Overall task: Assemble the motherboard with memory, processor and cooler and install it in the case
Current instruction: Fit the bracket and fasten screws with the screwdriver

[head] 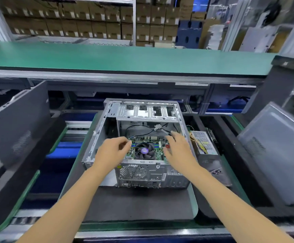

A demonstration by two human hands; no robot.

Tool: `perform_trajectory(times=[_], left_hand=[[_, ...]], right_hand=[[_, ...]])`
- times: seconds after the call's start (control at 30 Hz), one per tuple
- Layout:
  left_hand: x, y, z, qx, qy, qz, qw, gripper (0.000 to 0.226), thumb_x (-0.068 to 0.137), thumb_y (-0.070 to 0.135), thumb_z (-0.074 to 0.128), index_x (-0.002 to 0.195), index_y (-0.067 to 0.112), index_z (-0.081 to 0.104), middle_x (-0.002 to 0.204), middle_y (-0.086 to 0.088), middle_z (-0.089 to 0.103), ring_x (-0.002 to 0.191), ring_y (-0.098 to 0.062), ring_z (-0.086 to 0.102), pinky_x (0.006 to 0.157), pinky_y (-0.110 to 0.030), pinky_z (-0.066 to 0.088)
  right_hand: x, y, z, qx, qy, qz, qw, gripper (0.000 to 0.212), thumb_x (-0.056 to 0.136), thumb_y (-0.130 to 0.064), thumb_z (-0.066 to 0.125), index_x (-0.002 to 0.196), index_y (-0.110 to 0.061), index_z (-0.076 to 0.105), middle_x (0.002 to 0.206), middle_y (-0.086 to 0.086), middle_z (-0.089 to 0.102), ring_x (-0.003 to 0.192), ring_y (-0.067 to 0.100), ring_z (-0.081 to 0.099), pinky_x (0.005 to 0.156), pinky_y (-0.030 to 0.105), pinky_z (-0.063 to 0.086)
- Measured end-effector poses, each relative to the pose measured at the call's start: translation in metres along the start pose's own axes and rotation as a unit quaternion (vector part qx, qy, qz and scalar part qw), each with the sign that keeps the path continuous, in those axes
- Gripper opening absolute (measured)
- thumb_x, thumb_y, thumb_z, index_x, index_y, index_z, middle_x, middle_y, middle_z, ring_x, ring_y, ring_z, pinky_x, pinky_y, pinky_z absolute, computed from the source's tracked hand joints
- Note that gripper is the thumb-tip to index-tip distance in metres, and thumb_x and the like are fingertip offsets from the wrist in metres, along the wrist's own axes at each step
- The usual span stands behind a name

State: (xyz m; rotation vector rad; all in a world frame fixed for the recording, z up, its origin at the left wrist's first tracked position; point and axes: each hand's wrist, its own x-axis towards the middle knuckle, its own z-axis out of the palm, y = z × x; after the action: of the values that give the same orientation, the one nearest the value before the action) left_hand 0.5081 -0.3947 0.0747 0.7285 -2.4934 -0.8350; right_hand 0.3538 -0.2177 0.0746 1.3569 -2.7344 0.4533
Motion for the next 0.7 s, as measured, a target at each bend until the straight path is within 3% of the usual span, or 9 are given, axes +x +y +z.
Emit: perform_trajectory(times=[0.13, 0.3, 0.4, 0.53, 0.63, 0.7], left_hand=[[-0.037, -0.014, -0.033, -0.085, -0.008, 0.024, 0.996, 0.02, 0.095, 0.028, 0.056, 0.083, 0.019, 0.07, 0.071, 0.007, 0.07, 0.072, -0.012, 0.068, 0.072, -0.04, 0.057], [-0.102, -0.066, -0.085, -0.098, -0.049, 0.021, 0.994, 0.026, 0.096, 0.025, 0.055, 0.073, 0.023, 0.066, 0.064, 0.011, 0.067, 0.063, -0.005, 0.064, 0.067, -0.025, 0.052], [-0.141, -0.121, -0.104, -0.066, -0.116, -0.054, 0.99, 0.028, 0.096, 0.024, 0.054, 0.071, 0.025, 0.064, 0.063, 0.009, 0.065, 0.062, -0.008, 0.06, 0.062, -0.025, 0.046], [-0.19, -0.198, -0.106, -0.096, -0.135, -0.198, 0.966, 0.025, 0.093, 0.017, 0.056, 0.07, 0.017, 0.065, 0.066, -0.003, 0.069, 0.062, -0.014, 0.066, 0.059, -0.022, 0.051], [-0.216, -0.242, -0.089, -0.093, -0.159, -0.285, 0.941, 0.022, 0.089, 0.017, 0.06, 0.068, 0.014, 0.059, 0.068, -0.007, 0.067, 0.063, -0.02, 0.064, 0.066, -0.028, 0.051], [-0.23, -0.263, -0.073, -0.053, -0.183, -0.336, 0.923, 0.029, 0.086, 0.028, 0.066, 0.065, 0.015, 0.051, 0.065, -0.001, 0.058, 0.065, -0.019, 0.054, 0.062, -0.027, 0.042]], right_hand=[[-0.027, -0.073, -0.001, 0.063, 0.002, -0.051, 0.997, 0.032, 0.098, -0.025, 0.044, 0.125, -0.01, 0.052, 0.127, 0.006, 0.049, 0.114, 0.021, 0.045, 0.096, 0.035, 0.04], [-0.069, -0.191, 0.03, 0.131, -0.006, -0.126, 0.983, 0.025, 0.097, -0.019, 0.045, 0.118, -0.01, 0.054, 0.113, 0.005, 0.051, 0.103, 0.02, 0.048, 0.084, 0.031, 0.042], [-0.096, -0.249, 0.074, 0.159, -0.073, -0.133, 0.976, 0.025, 0.096, -0.02, 0.047, 0.118, -0.012, 0.055, 0.111, 0.004, 0.052, 0.099, 0.021, 0.051, 0.076, 0.028, 0.041], [-0.121, -0.29, 0.135, 0.15, -0.201, -0.074, 0.965, 0.029, 0.097, -0.023, 0.046, 0.123, -0.014, 0.053, 0.119, 0.002, 0.053, 0.105, 0.022, 0.053, 0.087, 0.033, 0.045], [-0.133, -0.302, 0.175, 0.134, -0.275, -0.018, 0.952, 0.022, 0.096, -0.023, 0.046, 0.108, -0.01, 0.059, 0.108, 0.007, 0.058, 0.097, 0.023, 0.056, 0.081, 0.033, 0.046], [-0.138, -0.309, 0.199, 0.141, -0.325, 0.048, 0.934, 0.021, 0.094, -0.025, 0.048, 0.092, -0.006, 0.058, 0.097, 0.01, 0.06, 0.084, 0.023, 0.056, 0.073, 0.034, 0.046]])
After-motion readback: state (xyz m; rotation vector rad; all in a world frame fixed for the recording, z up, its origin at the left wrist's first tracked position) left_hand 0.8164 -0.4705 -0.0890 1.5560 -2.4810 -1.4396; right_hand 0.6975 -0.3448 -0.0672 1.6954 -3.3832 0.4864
